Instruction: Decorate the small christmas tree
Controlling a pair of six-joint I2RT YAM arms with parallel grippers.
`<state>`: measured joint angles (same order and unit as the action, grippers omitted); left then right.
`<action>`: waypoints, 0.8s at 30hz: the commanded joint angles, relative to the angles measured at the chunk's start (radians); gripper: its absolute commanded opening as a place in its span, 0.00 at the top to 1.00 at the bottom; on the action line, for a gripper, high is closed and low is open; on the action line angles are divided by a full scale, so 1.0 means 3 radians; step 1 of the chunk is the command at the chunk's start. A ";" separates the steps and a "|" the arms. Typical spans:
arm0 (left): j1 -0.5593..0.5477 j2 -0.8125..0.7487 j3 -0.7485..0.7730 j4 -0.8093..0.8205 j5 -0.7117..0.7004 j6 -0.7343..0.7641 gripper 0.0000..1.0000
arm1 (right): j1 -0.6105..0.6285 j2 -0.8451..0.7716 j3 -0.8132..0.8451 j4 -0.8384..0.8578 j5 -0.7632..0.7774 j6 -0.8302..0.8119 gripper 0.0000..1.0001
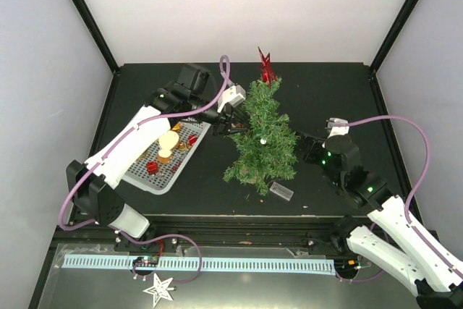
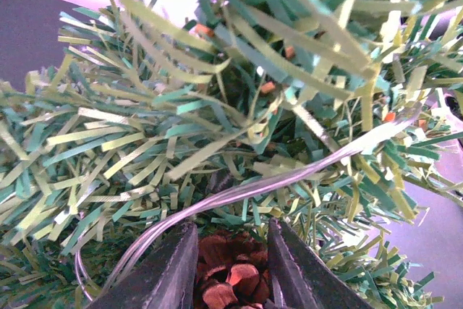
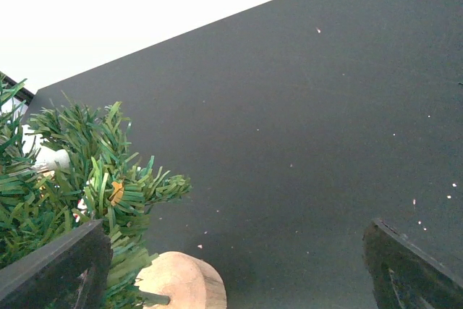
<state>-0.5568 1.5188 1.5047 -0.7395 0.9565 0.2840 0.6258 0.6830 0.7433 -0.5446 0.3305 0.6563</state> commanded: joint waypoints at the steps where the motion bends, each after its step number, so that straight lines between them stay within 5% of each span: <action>1: -0.0024 0.0018 0.0106 -0.0024 -0.0039 0.0070 0.70 | -0.0017 -0.0028 -0.0013 0.0041 -0.0015 -0.0020 0.05; 17: -0.0017 -0.0101 0.0219 -0.0175 -0.0400 0.0316 0.46 | -0.0013 -0.0063 -0.0018 0.0042 -0.0028 -0.0023 0.05; 24: -0.0020 -0.0143 0.0225 -0.0175 -0.0456 0.0332 0.43 | -0.0017 -0.0101 0.0002 0.0000 0.0016 -0.0050 0.05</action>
<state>-0.5571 1.5162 1.5238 -0.7765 0.8444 0.3641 0.6258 0.6655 0.7433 -0.5453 0.3302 0.6529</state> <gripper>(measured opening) 0.570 0.953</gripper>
